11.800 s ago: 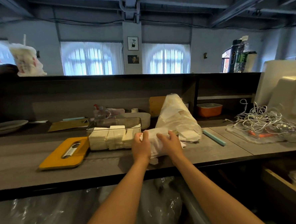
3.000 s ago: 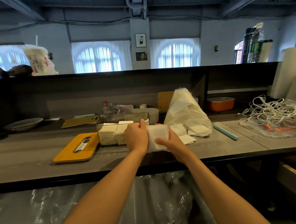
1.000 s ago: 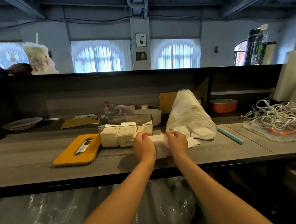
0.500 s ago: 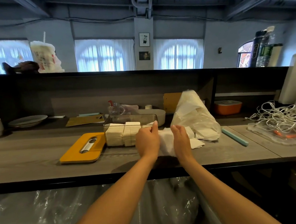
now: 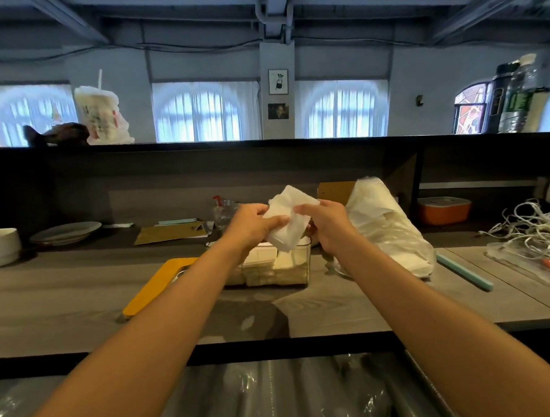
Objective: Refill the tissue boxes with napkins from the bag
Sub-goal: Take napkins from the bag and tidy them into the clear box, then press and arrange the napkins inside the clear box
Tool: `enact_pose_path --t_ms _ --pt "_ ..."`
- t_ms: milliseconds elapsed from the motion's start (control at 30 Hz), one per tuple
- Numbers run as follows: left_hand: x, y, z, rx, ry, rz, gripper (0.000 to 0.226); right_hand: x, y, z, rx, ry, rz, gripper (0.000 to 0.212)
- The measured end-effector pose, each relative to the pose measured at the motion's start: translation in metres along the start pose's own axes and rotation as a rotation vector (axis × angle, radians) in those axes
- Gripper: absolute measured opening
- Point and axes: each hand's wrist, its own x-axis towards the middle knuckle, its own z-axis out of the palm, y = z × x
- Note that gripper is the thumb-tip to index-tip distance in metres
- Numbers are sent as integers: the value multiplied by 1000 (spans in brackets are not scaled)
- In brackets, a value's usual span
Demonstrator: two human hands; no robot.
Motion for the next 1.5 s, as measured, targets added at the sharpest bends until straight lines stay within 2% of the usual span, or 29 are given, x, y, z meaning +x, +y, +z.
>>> enact_pose_path --t_ms 100,233,333,533,600,667,767,867,967,1033,1100,1200,1400,1500 --pt "17 -2 -2 23 -100 -173 39 14 -9 8 -152 45 4 40" --pt "41 -2 3 -102 -35 -323 36 40 -6 14 -470 52 -81 38" --pt "55 -3 7 62 -60 -378 27 57 1 15 -716 30 -117 38" --pt "70 -9 8 308 -284 -521 23 75 28 11 -1089 -43 -208 45" --pt "72 -11 9 357 -364 -547 24 78 34 12 -1089 -73 -231 48" --pt "77 -13 13 405 -375 -525 19 78 36 15 -1079 -88 -259 46" --pt "82 -20 16 534 -314 -411 20 74 30 19 -1070 -21 -365 30" --pt "85 -26 12 605 -210 -315 30 63 14 22 -909 6 -443 25" --pt "86 -26 0 468 -182 -380 25 55 -2 36 -784 -96 -233 28" --pt "81 -24 -11 395 -202 -458 32 49 -6 45 -872 -217 -62 33" --pt "74 -22 -18 276 -232 -528 41 44 -5 50 -1010 -352 25 36" --pt "72 -22 -22 208 -257 -556 49 37 -1 53 -1102 -473 26 38" --pt "73 -27 -22 154 -234 -568 59 29 -2 57 -1110 -508 33 41" --pt "77 -32 -26 92 -204 -580 66 26 -3 55 -1073 -475 57 40"
